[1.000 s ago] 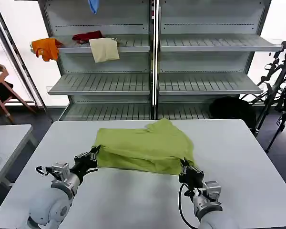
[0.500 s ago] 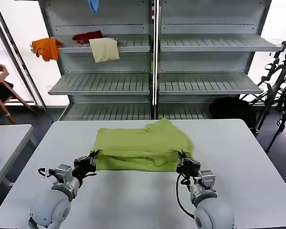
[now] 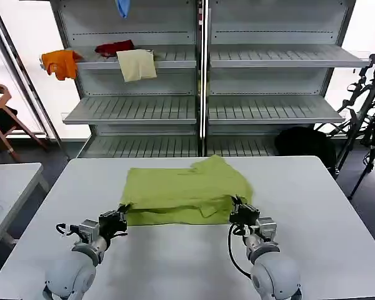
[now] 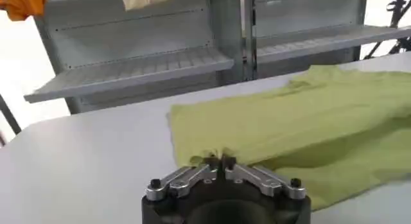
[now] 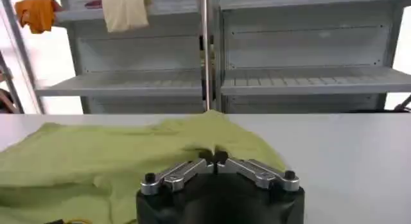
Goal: Fold and organize the clothes.
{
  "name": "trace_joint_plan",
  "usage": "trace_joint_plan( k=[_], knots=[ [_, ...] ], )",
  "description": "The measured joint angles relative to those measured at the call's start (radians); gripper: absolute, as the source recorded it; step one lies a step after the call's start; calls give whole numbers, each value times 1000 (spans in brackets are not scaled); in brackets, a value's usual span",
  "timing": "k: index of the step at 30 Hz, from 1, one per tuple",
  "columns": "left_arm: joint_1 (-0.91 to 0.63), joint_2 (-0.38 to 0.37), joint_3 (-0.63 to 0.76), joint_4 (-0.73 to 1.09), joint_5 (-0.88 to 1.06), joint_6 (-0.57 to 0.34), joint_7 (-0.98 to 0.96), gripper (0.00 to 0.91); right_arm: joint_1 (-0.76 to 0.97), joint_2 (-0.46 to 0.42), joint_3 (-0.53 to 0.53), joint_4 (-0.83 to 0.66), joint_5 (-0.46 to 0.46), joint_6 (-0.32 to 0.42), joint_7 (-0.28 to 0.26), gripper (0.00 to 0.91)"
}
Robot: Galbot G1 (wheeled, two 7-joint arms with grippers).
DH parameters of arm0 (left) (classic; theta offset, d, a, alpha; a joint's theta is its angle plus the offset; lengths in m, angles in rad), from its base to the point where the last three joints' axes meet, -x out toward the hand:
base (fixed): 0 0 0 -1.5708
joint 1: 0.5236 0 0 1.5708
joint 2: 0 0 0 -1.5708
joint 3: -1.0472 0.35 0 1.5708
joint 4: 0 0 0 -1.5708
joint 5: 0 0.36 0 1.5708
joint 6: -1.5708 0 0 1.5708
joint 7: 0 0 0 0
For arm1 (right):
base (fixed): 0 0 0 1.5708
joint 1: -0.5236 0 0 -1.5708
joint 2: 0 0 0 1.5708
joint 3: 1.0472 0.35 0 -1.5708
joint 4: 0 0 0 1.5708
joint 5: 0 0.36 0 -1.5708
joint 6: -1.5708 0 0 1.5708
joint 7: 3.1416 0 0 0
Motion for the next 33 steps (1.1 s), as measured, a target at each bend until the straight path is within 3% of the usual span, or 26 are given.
trace_joint_plan(
  k=[19,33],
  knots=[
    [-59,3,-17,0,10,-1,-20,907,33,-24,73,-29,-34,2,-32,907],
    [-3,-6,-34,-44,-14,-2,-26,907,-82,-35,191,59,30,3,-48,907]
  ],
)
